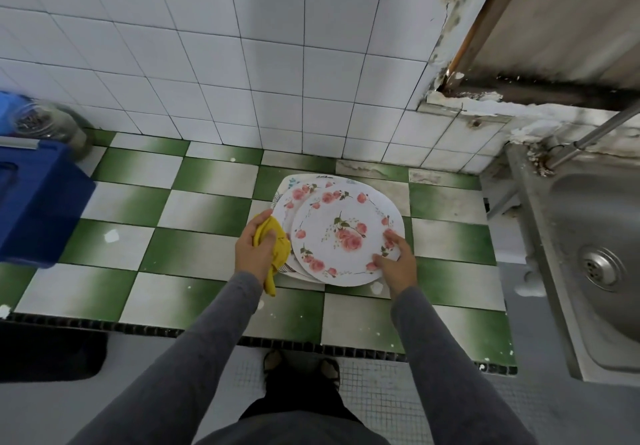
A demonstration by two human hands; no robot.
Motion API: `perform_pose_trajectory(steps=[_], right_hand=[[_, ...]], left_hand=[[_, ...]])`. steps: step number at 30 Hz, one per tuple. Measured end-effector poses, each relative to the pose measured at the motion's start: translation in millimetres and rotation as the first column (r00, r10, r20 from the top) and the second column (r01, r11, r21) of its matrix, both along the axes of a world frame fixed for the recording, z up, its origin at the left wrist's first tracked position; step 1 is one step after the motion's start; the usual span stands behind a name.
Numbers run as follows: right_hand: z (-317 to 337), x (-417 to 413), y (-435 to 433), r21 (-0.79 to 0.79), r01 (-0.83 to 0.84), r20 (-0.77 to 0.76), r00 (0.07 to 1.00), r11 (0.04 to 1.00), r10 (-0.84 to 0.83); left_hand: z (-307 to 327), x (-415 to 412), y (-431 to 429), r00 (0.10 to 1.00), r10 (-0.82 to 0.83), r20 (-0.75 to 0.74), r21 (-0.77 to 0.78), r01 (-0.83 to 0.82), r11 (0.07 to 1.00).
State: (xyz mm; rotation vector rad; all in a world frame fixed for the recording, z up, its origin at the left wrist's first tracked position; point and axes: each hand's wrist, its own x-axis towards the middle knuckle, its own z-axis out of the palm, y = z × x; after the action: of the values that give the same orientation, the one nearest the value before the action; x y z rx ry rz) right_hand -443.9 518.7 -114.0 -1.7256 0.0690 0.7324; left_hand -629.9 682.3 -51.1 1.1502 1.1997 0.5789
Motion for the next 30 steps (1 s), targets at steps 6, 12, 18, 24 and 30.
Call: perform_pose_trajectory(steps=[6, 12, 18, 24, 30], right_hand=[[16.7, 12.1, -13.2, 0.092, -0.025, 0.043, 0.999, 0.995, 0.021], [30.3, 9.1, -14.7, 0.162, -0.005, 0.058, 0.998, 0.987, -0.005], [45.2, -3.3, -8.0, 0.204, 0.034, 0.019, 0.999, 0.978, -0.039], [59.6, -6.7, 3.9, 0.154, -0.017, 0.055, 0.998, 0.988, 0.009], [95.7, -9.7, 20.7, 0.204, -0.055, 0.129, 0.991, 0.977, 0.028]], left_hand=[[2.7, 4.9, -10.6, 1.000, 0.024, 0.012, -0.018, -0.024, 1.000], [10.5, 7.6, -20.0, 0.996, 0.052, 0.071, -0.046, -0.049, 0.998], [22.7, 6.8, -24.3, 0.990, 0.091, 0.107, -0.043, -0.086, 0.995], [31.4, 6.3, -20.0, 0.995, 0.043, 0.087, 0.009, -0.043, 0.999], [38.4, 9.6, -8.6, 0.996, 0.010, 0.093, 0.014, -0.011, 1.000]])
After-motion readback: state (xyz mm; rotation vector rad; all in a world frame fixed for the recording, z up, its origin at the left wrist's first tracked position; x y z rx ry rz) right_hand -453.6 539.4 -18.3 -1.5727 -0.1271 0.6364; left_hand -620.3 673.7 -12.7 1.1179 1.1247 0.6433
